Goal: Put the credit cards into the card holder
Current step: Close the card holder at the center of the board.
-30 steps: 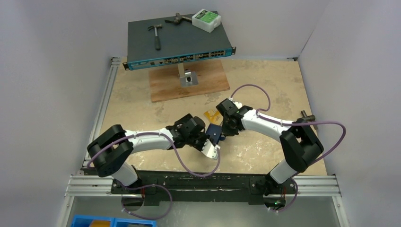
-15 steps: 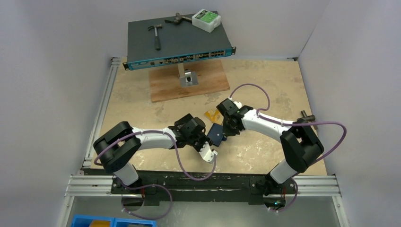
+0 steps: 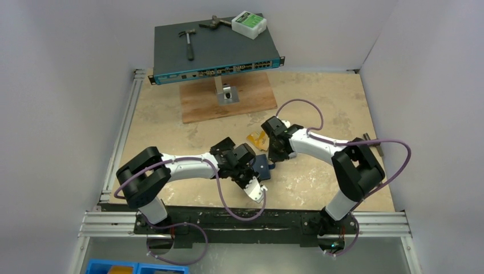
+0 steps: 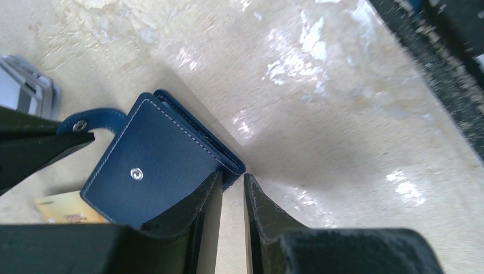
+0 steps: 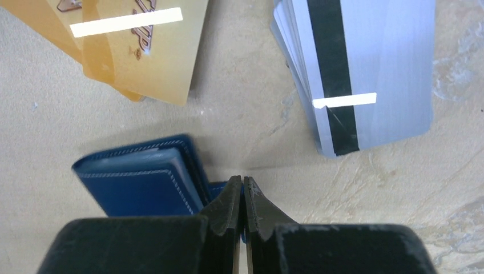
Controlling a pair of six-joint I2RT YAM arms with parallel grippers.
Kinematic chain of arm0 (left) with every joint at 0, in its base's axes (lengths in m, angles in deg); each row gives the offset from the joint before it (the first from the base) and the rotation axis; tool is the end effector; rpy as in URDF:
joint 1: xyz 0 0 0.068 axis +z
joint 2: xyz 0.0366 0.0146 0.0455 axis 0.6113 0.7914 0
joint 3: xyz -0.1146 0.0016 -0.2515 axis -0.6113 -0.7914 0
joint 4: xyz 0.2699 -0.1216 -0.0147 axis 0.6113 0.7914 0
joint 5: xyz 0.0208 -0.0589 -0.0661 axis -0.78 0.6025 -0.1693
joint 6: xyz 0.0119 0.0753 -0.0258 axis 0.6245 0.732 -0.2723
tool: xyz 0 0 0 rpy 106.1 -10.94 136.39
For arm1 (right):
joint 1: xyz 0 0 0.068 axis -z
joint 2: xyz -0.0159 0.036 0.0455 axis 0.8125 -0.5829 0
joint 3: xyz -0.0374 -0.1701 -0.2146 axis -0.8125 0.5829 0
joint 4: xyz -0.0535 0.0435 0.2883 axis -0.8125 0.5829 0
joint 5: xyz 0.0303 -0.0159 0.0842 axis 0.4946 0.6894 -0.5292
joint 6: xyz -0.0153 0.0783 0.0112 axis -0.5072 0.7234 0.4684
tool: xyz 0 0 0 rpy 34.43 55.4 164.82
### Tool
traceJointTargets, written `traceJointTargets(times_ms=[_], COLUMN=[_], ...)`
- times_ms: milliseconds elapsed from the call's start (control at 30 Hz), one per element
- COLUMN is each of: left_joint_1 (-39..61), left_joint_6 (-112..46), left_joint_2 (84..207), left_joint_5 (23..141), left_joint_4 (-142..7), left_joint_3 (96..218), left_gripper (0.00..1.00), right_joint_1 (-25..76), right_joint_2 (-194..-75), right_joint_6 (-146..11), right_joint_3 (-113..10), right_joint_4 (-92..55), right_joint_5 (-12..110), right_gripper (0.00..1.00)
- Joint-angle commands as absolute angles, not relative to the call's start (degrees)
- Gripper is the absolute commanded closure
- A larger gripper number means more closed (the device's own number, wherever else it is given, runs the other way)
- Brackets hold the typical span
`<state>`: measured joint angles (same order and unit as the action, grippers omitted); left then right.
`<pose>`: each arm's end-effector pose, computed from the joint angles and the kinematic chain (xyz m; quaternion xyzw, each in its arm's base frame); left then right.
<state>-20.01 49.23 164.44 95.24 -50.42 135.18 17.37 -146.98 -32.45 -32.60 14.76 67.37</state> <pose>0.1691 -0.3146 0.1077 0.8744 0.3677 -0.1471 0.2804 0.2829 0.1966 0.1232 0.0591 0.9803 0.0319 0.1856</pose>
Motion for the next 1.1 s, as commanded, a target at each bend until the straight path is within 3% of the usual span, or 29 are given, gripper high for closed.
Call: traceJointTargets(times_ms=[0,233,333,400,867,1067], left_joint_1=[-20.32,-19.62,-19.0,-18.71,-18.57,-18.57], left_joint_6=[43.49,40.56,39.83,39.75,40.76,40.61], left_joint_2=[165.01,165.28,165.13,164.87,165.26,165.24], left_joint_5=[102.51,101.82,102.16,102.5,101.71,101.79], left_joint_4=[-45.26,-47.93,-48.17,-48.01,-46.59,-46.69], left_joint_3=[137.36,136.48,136.26,135.98,136.54,136.46], left_gripper=[0.81,0.82,0.82,0.82,0.83,0.85], right_joint_1=[17.47,17.46,17.47,17.44,17.43,17.45], right_joint_2=[-150.14,-150.11,-148.37,-147.1,-143.25,-139.7], right_joint_6=[-35.37,-36.92,-36.95,-36.9,-38.05,-39.4], right_joint_3=[-36.02,-35.94,-34.7,-34.26,-34.66,-32.73], right_joint_4=[13.04,12.92,13.47,13.99,16.81,15.51], right_joint_5=[66.29,63.98,64.85,65.62,65.86,62.45], right_gripper=[1.0,0.98,0.83,0.78,0.83,0.63])
